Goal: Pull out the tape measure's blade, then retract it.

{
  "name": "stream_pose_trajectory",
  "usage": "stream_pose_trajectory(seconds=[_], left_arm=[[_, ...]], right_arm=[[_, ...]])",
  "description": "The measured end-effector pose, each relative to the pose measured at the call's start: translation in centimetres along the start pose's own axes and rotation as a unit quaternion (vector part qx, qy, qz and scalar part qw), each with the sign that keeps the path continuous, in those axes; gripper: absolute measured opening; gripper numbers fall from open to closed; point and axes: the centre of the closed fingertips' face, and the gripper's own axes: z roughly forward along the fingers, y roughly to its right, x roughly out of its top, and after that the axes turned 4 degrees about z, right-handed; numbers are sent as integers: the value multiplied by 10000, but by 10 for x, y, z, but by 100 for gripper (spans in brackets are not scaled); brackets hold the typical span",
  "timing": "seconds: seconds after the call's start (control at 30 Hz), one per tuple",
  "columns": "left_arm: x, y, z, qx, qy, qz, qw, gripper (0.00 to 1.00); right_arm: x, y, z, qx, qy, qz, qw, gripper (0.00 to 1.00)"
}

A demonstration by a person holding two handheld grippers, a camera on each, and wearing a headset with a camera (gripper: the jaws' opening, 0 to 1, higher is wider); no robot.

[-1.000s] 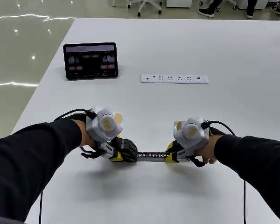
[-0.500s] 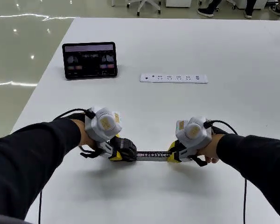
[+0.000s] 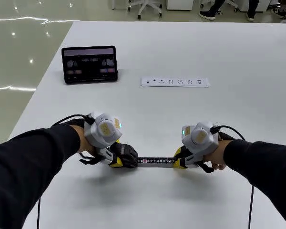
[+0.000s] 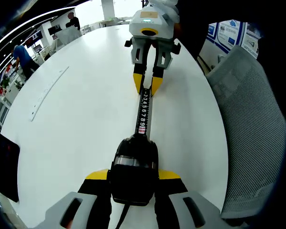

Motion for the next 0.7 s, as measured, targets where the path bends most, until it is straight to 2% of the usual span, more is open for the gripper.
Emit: stream_pose_trajectory(seconds=[0.7], left_arm=[[0, -1, -1, 44, 10, -46, 10000, 31]], right_arm=[[-10, 3, -9, -45, -38, 66, 10000, 9]])
